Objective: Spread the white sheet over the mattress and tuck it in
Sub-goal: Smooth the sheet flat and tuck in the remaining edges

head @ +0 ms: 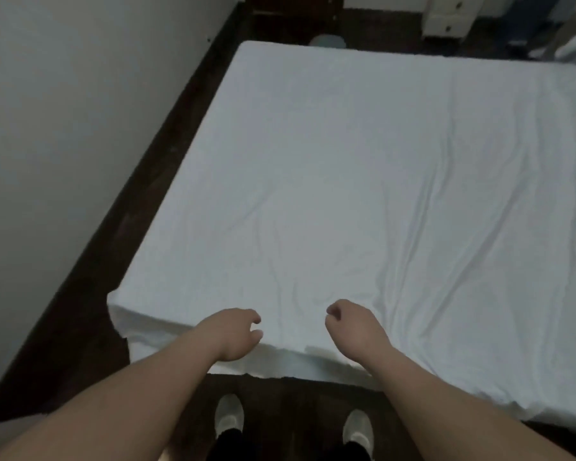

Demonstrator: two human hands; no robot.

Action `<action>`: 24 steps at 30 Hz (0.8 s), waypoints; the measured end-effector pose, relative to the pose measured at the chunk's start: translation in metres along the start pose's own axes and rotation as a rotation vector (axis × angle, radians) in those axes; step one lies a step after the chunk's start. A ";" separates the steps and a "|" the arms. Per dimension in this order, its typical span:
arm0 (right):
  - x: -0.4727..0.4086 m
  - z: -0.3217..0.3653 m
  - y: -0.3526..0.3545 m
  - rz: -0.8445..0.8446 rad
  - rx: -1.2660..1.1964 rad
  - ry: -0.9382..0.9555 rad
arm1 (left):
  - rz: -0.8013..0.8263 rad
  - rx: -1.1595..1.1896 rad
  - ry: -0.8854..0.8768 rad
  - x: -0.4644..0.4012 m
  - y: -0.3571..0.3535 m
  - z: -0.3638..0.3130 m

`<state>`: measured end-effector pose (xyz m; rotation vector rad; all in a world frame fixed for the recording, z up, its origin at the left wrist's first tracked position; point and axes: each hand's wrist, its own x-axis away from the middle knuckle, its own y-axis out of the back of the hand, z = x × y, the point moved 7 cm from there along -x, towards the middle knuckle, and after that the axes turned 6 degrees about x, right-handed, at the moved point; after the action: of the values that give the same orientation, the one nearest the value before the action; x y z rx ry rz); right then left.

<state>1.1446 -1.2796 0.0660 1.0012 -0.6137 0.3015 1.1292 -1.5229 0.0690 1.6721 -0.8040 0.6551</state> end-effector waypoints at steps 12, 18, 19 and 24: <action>0.010 0.302 -0.024 -0.141 -0.041 0.079 | -0.196 0.141 0.029 0.089 0.143 0.246; -0.003 0.375 -0.047 -0.104 -0.035 0.112 | -0.236 0.171 0.042 0.104 0.197 0.307; -0.008 0.387 -0.046 -0.106 -0.031 0.123 | -0.257 0.170 0.043 0.106 0.208 0.314; -0.039 0.442 -0.030 -0.150 -0.032 0.155 | -0.308 0.167 0.014 0.107 0.264 0.342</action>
<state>0.9784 -1.6715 0.1944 0.9773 -0.3996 0.2336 0.9916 -1.9151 0.2289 1.8920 -0.4764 0.5286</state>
